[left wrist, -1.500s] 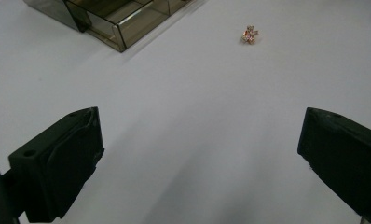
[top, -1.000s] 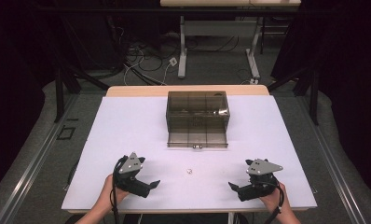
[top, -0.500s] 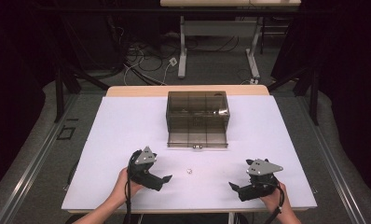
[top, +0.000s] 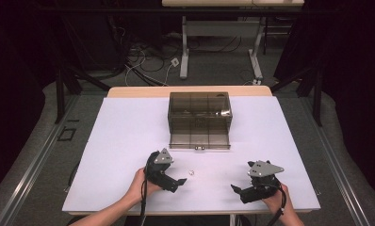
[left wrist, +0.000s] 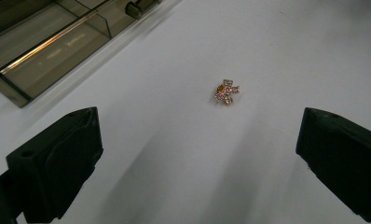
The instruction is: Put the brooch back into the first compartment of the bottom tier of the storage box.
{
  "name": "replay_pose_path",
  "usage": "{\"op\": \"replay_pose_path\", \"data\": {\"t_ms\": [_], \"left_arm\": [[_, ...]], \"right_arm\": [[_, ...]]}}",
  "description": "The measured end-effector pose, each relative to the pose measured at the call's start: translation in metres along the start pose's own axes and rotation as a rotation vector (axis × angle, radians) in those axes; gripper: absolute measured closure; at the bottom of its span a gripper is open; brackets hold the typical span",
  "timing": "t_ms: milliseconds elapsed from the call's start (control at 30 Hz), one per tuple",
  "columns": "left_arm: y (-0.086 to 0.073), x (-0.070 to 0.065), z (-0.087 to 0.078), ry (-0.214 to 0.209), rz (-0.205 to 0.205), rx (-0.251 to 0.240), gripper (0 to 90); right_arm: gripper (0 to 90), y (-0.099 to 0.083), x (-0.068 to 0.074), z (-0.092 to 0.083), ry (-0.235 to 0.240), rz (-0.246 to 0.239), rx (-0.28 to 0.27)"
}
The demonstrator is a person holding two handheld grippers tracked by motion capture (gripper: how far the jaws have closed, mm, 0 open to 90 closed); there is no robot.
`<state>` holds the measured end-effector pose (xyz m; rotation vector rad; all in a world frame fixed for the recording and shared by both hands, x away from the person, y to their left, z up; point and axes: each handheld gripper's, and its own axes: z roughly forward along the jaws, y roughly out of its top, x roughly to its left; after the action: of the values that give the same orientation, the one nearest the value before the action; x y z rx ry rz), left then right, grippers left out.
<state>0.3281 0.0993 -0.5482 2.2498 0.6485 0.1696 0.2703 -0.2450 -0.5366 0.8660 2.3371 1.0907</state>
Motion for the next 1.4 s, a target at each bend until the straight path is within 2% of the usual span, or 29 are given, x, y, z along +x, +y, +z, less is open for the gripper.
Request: {"op": "replay_pose_path", "data": {"t_ms": [167, 233, 333, 367, 467, 633, 733, 767, 833, 867, 933, 1100, 1400], "left_arm": [[0.005, -0.006, 0.009, -0.021, 0.021, 0.007, 2.0], [0.007, -0.007, 0.013, -0.011, 0.035, 0.008, 3.8], [0.011, -0.008, 0.016, -0.014, 0.028, 0.007, 9.8], [0.012, -0.008, 0.018, -0.009, 0.023, 0.001, 15.5], [0.015, -0.008, 0.022, -0.010, 0.018, 0.005, 19.4], [0.017, -0.007, 0.026, -0.026, -0.020, 0.005, 30.7], [0.018, -0.007, 0.029, -0.040, -0.004, 0.020, 38.3], [0.018, -0.008, 0.030, -0.044, -0.018, 0.016, 41.2], [0.018, -0.008, 0.031, -0.051, -0.011, 0.018, 44.5], [0.018, -0.008, 0.031, -0.054, -0.010, 0.018, 46.5], [0.019, -0.009, 0.033, -0.042, 0.012, 0.019, 49.1], [0.018, -0.010, 0.035, -0.045, 0.002, 0.011, 56.4], [0.017, -0.011, 0.036, -0.034, 0.029, 0.012, 67.6]], "right_arm": [[0.0, 0.000, 0.001, -0.001, -0.002, -0.017, 0.004], [0.0, 0.000, 0.001, -0.001, -0.004, -0.017, 0.005], [0.0, 0.000, 0.000, 0.000, -0.003, -0.011, 0.019], [0.0, 0.000, -0.001, 0.000, 0.001, -0.011, 0.017], [0.0, -0.001, -0.001, 0.000, 0.009, -0.021, 0.026], [0.0, -0.001, 0.000, 0.000, 0.005, -0.024, 0.025], [0.0, -0.001, 0.000, 0.001, 0.007, -0.030, 0.028], [0.0, -0.001, -0.001, 0.001, 0.010, -0.031, 0.028], [0.0, -0.002, 0.000, 0.002, 0.011, -0.012, 0.010], [0.0, -0.002, -0.001, 0.001, 0.011, -0.018, 0.012], [0.0, -0.002, 0.000, 0.002, 0.010, -0.017, 0.011], [0.0, -0.001, 0.000, 0.001, 0.006, -0.020, 0.021], [0.0, -0.001, 0.000, 0.001, 0.012, -0.019, 0.024]]}}
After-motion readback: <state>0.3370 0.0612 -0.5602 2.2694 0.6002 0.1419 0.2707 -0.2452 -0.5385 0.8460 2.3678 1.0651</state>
